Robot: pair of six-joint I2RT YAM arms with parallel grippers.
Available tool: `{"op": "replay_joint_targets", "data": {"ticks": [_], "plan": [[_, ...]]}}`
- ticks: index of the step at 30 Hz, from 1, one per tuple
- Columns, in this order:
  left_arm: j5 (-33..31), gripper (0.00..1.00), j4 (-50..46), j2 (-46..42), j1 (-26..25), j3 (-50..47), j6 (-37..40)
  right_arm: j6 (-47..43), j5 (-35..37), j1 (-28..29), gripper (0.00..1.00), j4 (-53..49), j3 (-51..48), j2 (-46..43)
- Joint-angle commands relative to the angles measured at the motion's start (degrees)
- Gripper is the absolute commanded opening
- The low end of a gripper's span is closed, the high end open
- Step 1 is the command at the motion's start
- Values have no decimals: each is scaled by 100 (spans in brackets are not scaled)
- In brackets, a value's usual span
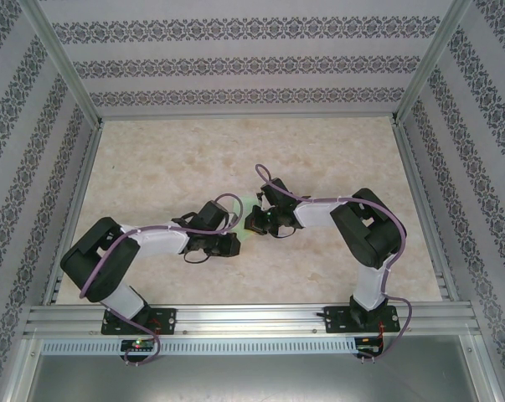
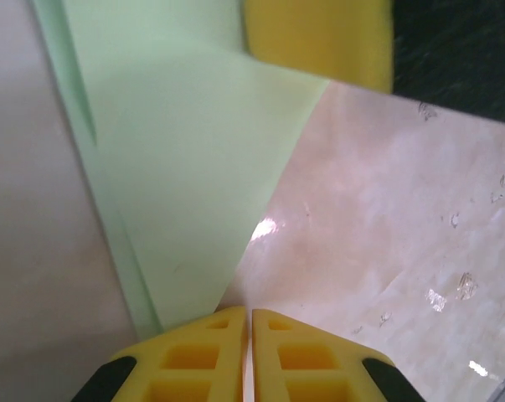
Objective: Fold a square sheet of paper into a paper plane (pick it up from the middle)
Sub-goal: Third fold the triangle at the center of the table.
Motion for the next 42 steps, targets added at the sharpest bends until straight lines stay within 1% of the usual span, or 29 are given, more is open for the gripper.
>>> {"op": "replay_joint_targets", "data": {"ticks": [1, 5, 7, 10, 12, 15, 18, 22, 25, 28, 31, 33, 36, 39, 42], "plan": [[439, 12, -208, -112, 214, -277, -167, -155, 269, -94, 5, -147, -132, 152], [1209, 12, 636, -466, 423, -491, -504, -137, 262, -90, 5, -130, -104, 161], [1300, 12, 776, -694, 459, -419, -563, -119, 263, -96, 5, -118, -106, 161], [1289, 12, 800, -730, 482, -138, -558, -110, 272, -91, 5, -108, -94, 178], [1184, 12, 807, -548, 495, 29, -543, -100, 272, -94, 5, -86, -101, 187], [1064, 11, 868, -55, 516, 250, -529, -69, 269, -81, 5, -60, -106, 188], [902, 11, 934, 316, 565, 307, -544, -60, 272, -80, 5, -64, -106, 205], [668, 10, 808, 515, 631, 218, -565, -54, 293, -72, 5, -52, -124, 207], [635, 10, 741, 396, 645, -16, -564, -44, 298, -77, 5, -59, -134, 206], [701, 10, 344, 251, 645, -191, -399, -43, 318, -77, 5, -92, -114, 188], [559, 10, -202, 70, 652, -315, -231, -50, 308, -79, 5, -127, -56, 188], [569, 10, -358, -168, 652, -458, -222, -78, 314, -73, 5, -177, -9, 177], [367, 10, -602, -578, 686, -558, -234, -92, 291, -74, 5, -196, 35, 170], [419, 11, -557, -976, 758, -500, -345, -122, 272, -77, 5, -231, 81, 140], [423, 12, -434, -1229, 769, -195, -372, -111, 162, -76, 6, -101, 71, 61]]}}
